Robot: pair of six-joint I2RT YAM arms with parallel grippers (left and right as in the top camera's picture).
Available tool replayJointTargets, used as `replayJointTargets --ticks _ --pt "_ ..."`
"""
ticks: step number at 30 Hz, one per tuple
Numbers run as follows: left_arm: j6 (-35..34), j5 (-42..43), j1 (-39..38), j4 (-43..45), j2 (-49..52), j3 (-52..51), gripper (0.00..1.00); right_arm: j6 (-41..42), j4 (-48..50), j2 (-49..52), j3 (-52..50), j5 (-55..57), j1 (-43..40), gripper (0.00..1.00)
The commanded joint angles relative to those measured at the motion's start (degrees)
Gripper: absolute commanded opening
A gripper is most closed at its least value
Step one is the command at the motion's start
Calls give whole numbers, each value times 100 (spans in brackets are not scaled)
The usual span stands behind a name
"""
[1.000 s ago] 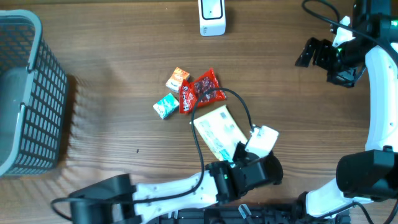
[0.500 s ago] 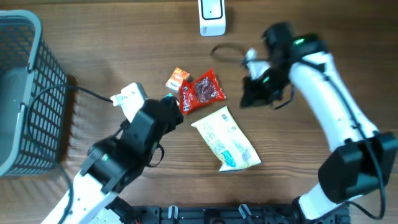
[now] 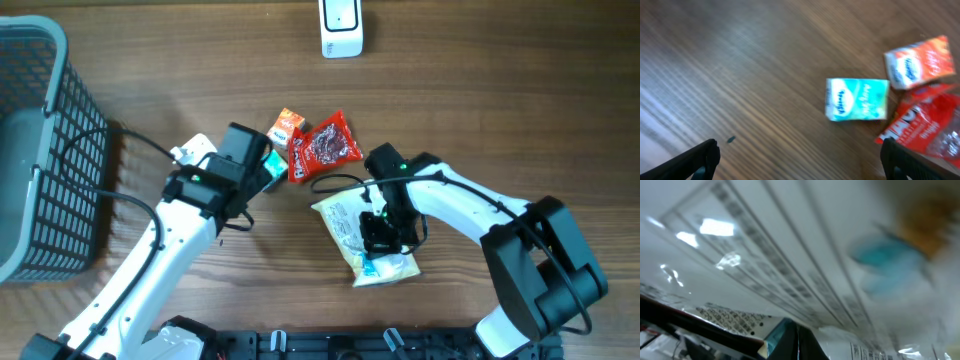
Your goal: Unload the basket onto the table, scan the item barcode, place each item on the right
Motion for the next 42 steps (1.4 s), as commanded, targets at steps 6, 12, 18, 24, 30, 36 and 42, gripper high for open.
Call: replayJointTargets --ticks 6,12,18,24,30,36,42 --pt "378 1473 634 -4 2 -20 100 -1069 -1161 63 1834 212 -267 8" --pt "374 1399 817 24 2 -20 100 -1305 -468 66 118 -1080 -203 4" --pt "376 1403 970 20 2 -20 100 -22 612 66 -870 -748 -212 4" --pt "424 1770 968 2 2 -20 100 98 -597 66 1397 632 -658 4" --pt "1010 2820 549 551 129 -59 84 -876 -651 72 1840 -481 -909 4" --pt "986 4393 -503 2210 1504 -251 5 -603 -221 72 1346 -479 -1333 4" --pt "911 4708 -1283 2981 2415 -251 4 -1051 -452 72 1346 -693 -1683 4"
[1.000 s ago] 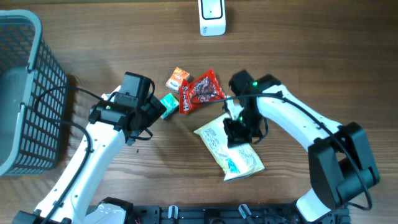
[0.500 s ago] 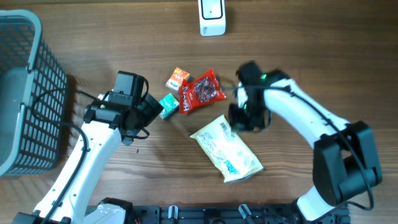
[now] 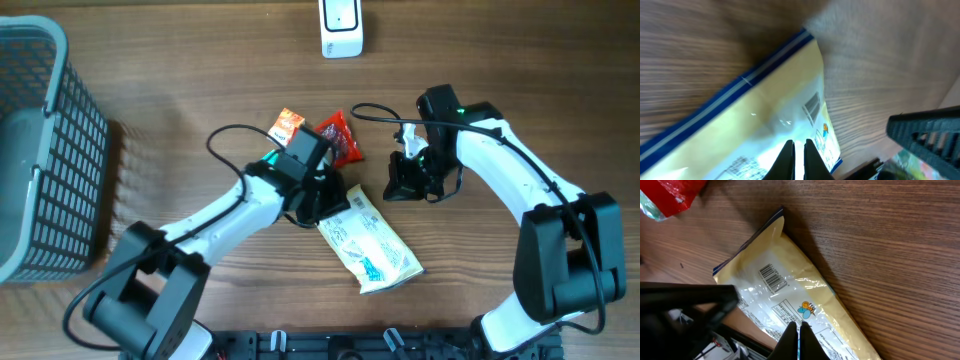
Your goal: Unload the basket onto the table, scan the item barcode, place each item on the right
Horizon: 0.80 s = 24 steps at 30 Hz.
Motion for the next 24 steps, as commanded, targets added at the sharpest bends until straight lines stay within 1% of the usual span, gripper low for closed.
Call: replayJointTargets --ticks 1,2,4,5,6,7,8,11,14,16,17,18,21,22,23,24 --pt "-103 210 -129 -20 463 -50 4 -177 -70 -2 -13 -173 -111 4" --pt "-122 210 -129 -15 570 -50 4 -236 -136 -2 -7 -177 -151 4" --pt "-175 155 -96 28 892 -50 4 -634 -492 0 15 -258 -236 4" --pt "-365 -98 -68 -20 1003 -50 4 -765 -614 -2 20 -258 -267 4" --pt "-647 -553 -28 -103 1086 -50 4 -822 -702 -2 20 -254 -269 4" --pt "-1156 -1115 48 -234 1134 -50 4 -903 -750 -2 20 -254 -269 4" --pt "-1486 -1314 146 -278 1134 -50 4 -907 -767 -2 20 -254 -269 4" --pt "-1943 -1405 769 -179 1126 -50 4 -907 -813 -2 20 -256 -269 4" --pt "-2194 -1585 1694 -155 1128 -50 4 -999 -872 -2 17 -297 -249 4" --pt "-2227 -1554 2173 -129 1126 -50 4 -1196 -817 -2 17 -739 -175 4" --pt "-2225 -1440 2444 -120 1126 -50 4 -1198 -490 0 15 -1235 -48 4" --pt "-2225 -1379 2492 -120 1126 -50 4 -1137 -133 0 4 -1547 90 4" --pt "-2201 -1340 2446 -120 1126 -50 4 31 984 2 -92 -1606 765 4" --pt "-2074 -1276 2446 -83 1104 -50 4 337 1340 2 -96 -1609 1032 4" --pt "-1620 -1062 2446 98 1047 -48 4 649 1698 2 -96 -1606 1261 4" --pt "-1366 -898 2446 179 927 -33 4 949 2013 2 -96 -1606 1421 4"
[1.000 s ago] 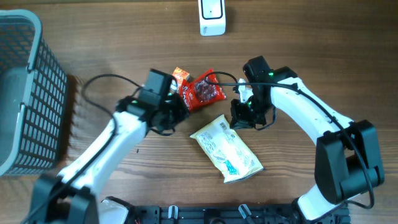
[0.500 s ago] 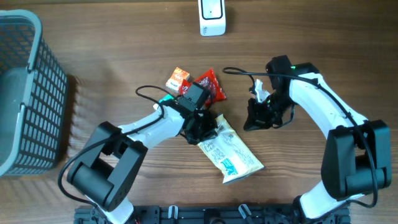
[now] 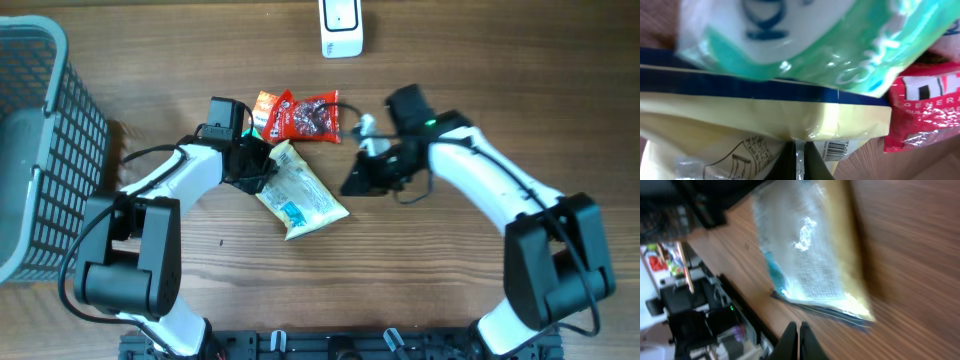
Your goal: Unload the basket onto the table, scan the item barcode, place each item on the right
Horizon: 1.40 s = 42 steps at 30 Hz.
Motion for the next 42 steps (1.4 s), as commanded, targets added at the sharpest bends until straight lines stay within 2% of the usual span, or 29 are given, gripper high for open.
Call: replayJointTargets --ticks 1,6,10,13,18,22,26,30,33,34,38,40,42 --pt "732 -328 22 74 -74 -208 4 1440 938 2 -26 -221 625 4" --pt "656 -584 22 -149 -756 -210 4 2736 2083 214 -26 260 1224 4" --pt "490 -1355 22 -778 -741 -210 4 3217 2199 693 -26 691 1515 4" --pt "492 -1488 22 -815 -741 -210 4 3259 2179 1141 -26 903 1528 4" --pt "490 -2190 22 -1036 -739 -297 4 3195 957 1231 -26 1720 1429 4" --pt "496 -2424 26 -1123 -739 -295 4 2855 -236 973 120 2347 863 4" --pt "494 -2422 26 -1104 -739 -295 4 2437 -671 271 271 2286 538 4" --pt "511 -2280 26 -1088 -741 -295 4 1952 61 24 267 927 787 4" --pt "1196 -2122 26 -1196 -1012 -118 4 2002 140 177 225 933 1069 4" --pt "1338 -2122 26 -1478 -1368 68 4 2031 199 258 136 979 1137 4" --pt "1333 -1644 -101 -1989 -2256 155 4 2173 258 407 76 1196 1132 4" --pt "1331 -1187 -420 -2114 -2177 46 4 2205 317 407 76 1191 1128 4" --pt "1303 -1174 -780 -1902 -1875 -133 4 2203 317 407 76 1189 1128 4"
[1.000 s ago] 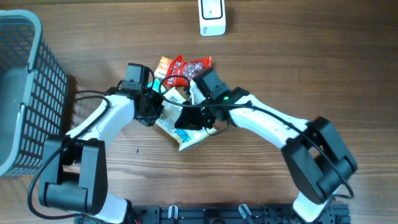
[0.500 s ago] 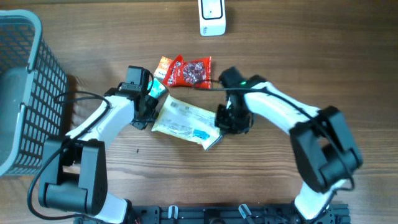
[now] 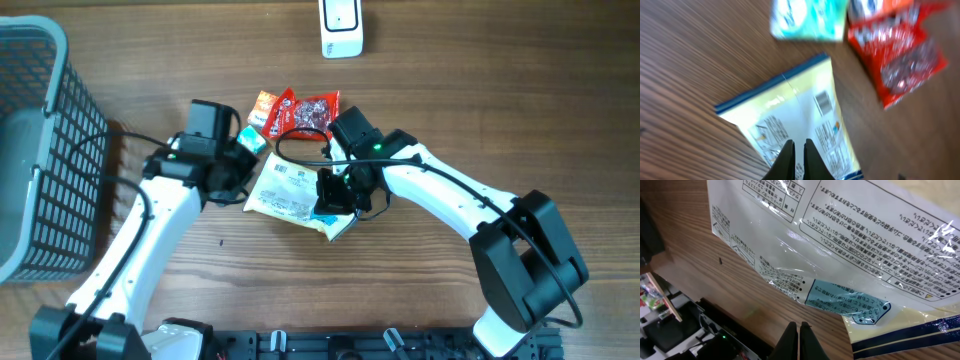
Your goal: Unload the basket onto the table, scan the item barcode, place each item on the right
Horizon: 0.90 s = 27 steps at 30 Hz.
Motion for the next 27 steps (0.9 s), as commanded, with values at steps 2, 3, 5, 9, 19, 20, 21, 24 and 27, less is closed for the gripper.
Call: replayJointTargets --ticks 2,3,5,9,19,20,21,24,27 --pt "-70 369 -763 501 894 -426 4 0 24 96 -17 28 -13 4" --pt "-70 378 -815 551 1082 -446 4 -4 22 96 -17 28 -13 4" --pt "-76 328 -804 654 1650 -450 4 7 28 96 -17 28 -13 4" --pt "-354 162 -452 627 2186 -452 4 177 223 125 -20 2 11 4" --pt "-345 96 -334 595 2221 -452 4 455 -160 1150 -87 439 42 4" --pt "-348 -46 -334 573 2221 -452 4 450 -597 1075 -48 857 -96 4" --pt "-348 -120 -321 570 2221 -452 4 452 -922 999 7 1237 -216 4" --pt "-343 -188 -164 553 2221 -450 4 455 -1714 614 140 2481 -640 4" --pt "-144 -184 74 490 2072 -444 4 273 -1950 -20 144 2761 -1128 4"
